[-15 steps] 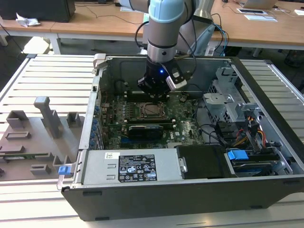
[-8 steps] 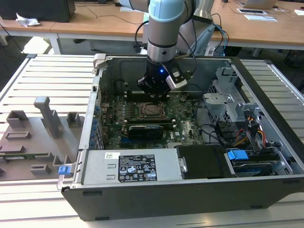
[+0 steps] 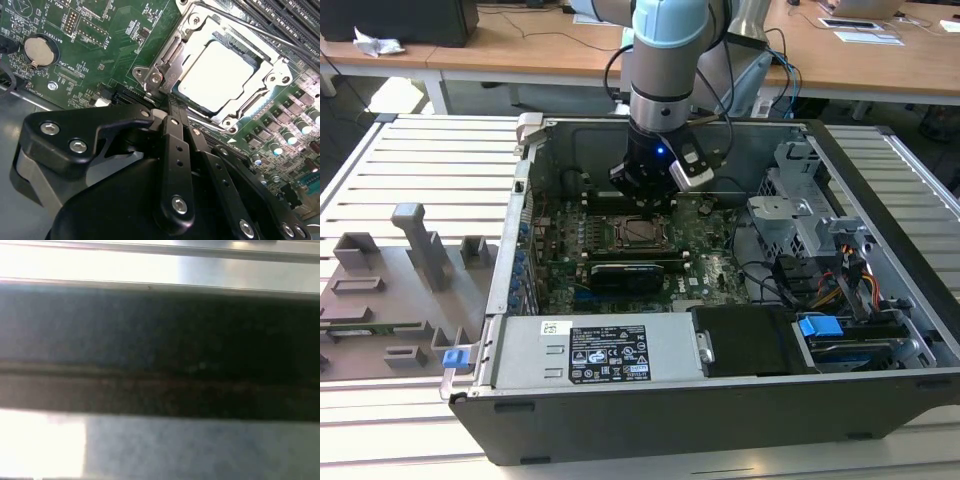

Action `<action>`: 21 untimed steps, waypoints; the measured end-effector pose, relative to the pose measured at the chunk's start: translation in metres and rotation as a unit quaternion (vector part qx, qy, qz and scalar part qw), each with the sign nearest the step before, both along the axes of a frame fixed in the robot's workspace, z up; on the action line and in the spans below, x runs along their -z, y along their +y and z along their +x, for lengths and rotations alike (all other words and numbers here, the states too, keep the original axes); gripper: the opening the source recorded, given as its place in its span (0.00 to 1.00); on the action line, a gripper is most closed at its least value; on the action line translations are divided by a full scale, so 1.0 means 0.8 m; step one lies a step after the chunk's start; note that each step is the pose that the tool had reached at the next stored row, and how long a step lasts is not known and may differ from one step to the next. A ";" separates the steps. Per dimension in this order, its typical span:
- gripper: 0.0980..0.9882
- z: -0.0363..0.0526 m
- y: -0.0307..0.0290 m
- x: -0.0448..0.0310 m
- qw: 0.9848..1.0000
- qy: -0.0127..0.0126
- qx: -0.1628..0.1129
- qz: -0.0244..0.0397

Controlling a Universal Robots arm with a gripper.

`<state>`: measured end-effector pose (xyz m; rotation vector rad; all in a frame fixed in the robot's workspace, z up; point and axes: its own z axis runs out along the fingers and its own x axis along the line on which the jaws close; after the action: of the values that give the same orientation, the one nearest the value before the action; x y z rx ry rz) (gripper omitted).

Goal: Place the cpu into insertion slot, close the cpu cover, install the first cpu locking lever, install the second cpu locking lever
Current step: 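Install the first cpu locking lever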

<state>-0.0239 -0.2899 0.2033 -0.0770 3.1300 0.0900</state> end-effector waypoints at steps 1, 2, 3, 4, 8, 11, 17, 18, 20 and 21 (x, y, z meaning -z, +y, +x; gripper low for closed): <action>0.01 0.000 -0.0001 -0.0007 1.000 0.000 0.000 0.000; 0.01 0.000 -0.0001 -0.0024 1.000 0.000 0.000 0.000; 0.01 0.000 0.0000 -0.0051 1.000 -0.001 0.000 -0.001; 0.01 0.000 -0.0001 -0.0053 1.000 -0.001 0.000 0.000; 0.01 -0.001 -0.0039 -0.0005 1.000 0.000 0.000 -0.002; 0.01 -0.001 -0.0050 0.0025 1.000 0.000 0.000 -0.004; 0.01 0.004 -0.0032 0.0024 1.000 0.001 0.000 -0.006; 0.01 0.005 -0.0034 0.0017 1.000 0.001 0.000 -0.004; 0.01 0.007 -0.0018 0.0038 1.000 0.000 -0.001 0.019; 0.01 0.006 -0.0021 0.0037 0.999 0.000 0.000 0.032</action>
<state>-0.0188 -0.2915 0.2003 -0.0778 3.1249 0.1898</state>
